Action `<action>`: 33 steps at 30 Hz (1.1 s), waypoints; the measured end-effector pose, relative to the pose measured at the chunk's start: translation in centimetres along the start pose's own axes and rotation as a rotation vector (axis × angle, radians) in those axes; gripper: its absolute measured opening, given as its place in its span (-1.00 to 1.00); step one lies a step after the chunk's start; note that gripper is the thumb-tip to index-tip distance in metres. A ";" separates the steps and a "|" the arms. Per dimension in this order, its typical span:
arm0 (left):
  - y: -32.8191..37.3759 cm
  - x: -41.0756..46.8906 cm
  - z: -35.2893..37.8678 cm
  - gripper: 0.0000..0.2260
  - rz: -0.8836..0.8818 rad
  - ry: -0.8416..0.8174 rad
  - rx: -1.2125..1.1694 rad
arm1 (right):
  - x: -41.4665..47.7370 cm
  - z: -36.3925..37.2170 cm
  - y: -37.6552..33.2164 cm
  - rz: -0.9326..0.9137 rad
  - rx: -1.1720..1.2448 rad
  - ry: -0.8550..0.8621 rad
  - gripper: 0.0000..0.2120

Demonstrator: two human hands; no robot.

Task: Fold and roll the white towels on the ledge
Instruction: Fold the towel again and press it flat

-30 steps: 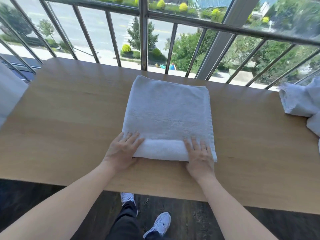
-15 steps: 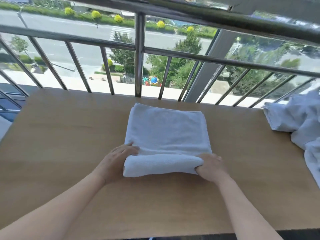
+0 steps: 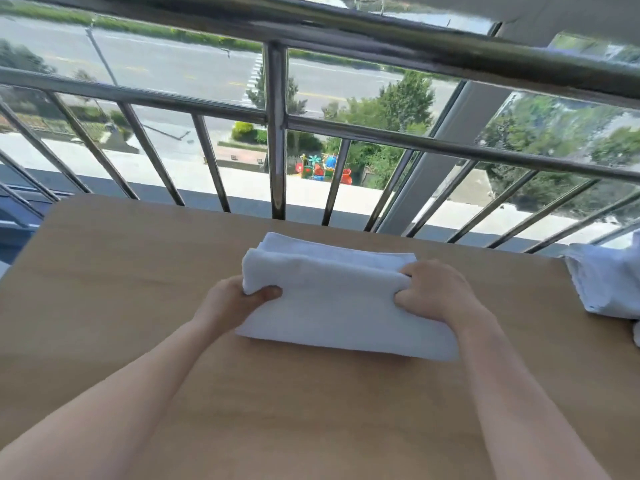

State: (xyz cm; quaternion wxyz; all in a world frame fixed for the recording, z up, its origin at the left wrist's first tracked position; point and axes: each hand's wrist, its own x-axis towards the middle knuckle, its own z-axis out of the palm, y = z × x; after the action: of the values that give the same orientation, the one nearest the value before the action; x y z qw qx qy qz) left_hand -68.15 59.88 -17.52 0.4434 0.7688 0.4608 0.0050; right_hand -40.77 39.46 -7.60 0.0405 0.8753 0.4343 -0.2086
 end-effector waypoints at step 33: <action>9.7 4.0 7.3 -0.45 0.443 0.228 0.440 | 12.1 4.8 -1.2 0.154 -0.134 0.188 -0.69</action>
State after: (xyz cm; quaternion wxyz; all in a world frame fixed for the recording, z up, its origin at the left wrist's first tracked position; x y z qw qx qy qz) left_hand -56.00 56.01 -16.87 0.2005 0.9222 0.3190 0.0876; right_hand -36.77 48.00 -16.65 0.0740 0.9171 0.3807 -0.0925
